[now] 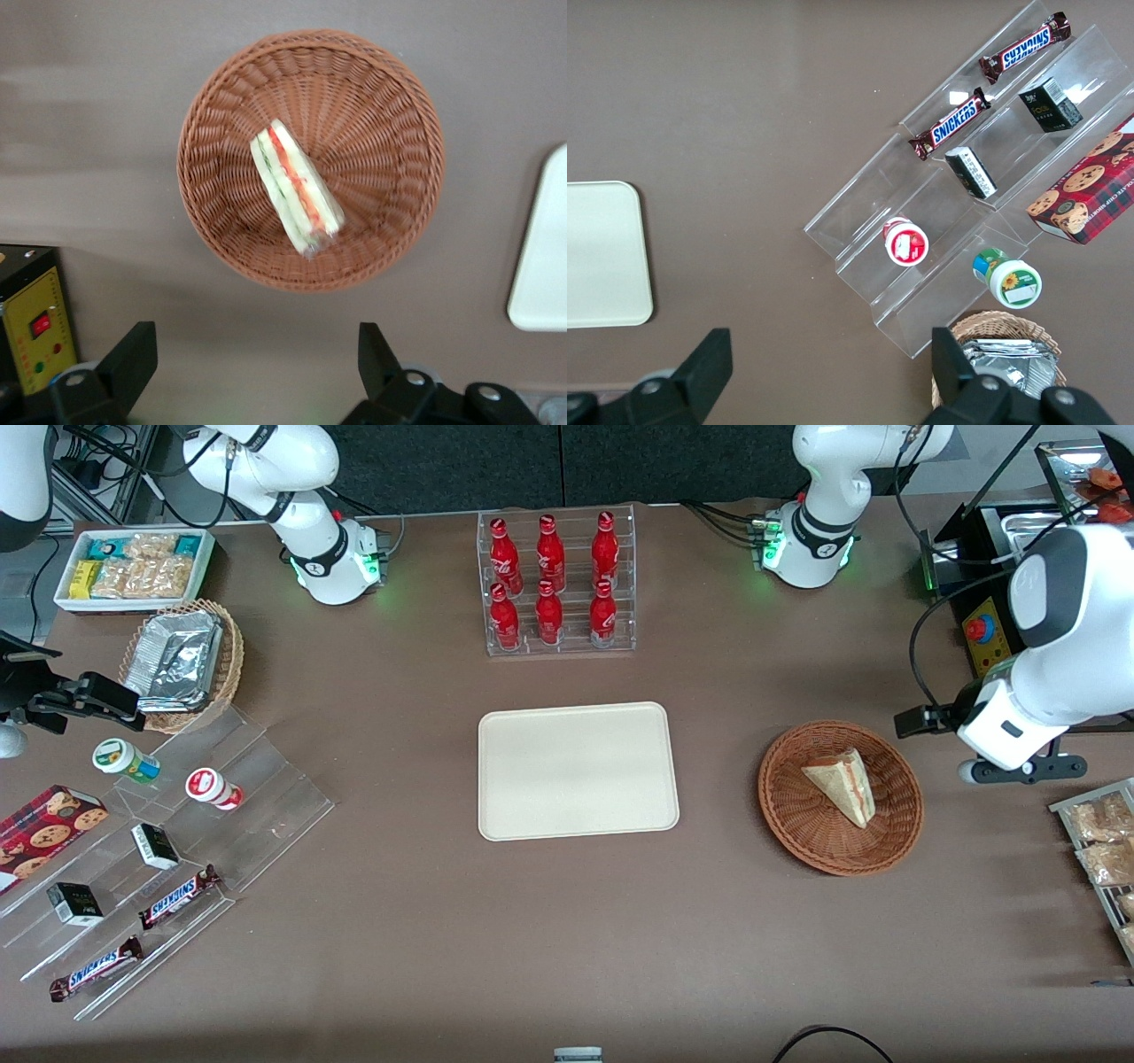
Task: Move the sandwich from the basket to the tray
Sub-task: 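Move the left gripper over the wicker basket above the sandwich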
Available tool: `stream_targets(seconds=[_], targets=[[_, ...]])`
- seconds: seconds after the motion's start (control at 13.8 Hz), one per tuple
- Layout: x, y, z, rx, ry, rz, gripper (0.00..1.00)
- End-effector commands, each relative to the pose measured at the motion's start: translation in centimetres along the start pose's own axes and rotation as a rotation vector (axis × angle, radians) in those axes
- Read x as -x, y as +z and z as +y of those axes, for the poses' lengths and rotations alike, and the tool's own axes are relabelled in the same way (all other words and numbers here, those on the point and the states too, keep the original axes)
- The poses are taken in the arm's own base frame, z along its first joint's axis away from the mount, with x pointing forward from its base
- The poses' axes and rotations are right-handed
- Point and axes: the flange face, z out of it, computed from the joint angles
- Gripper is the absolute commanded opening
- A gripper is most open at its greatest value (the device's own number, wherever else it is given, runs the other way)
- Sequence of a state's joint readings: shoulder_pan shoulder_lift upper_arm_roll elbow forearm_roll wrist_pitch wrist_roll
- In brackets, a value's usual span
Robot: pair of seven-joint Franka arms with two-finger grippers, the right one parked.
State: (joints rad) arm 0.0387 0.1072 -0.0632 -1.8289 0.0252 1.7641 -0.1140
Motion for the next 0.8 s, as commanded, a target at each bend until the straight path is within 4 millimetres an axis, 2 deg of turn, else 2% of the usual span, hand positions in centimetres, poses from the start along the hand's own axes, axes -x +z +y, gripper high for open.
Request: stream_targets(seconds=[0.0, 0.29, 0.44, 0.73], targets=[[0.5, 2.0, -0.7, 0.008, -0.074, 0.054, 1.0], [0.4, 4.4, -0.5, 0.021, -0.21, 0.094, 1.0], [0.6, 6.1, 0.4, 0.03, -0.298, 0.109, 1.0], [1.3, 9.0, 0.9, 0.039, -0.356, 0.114, 1.0]])
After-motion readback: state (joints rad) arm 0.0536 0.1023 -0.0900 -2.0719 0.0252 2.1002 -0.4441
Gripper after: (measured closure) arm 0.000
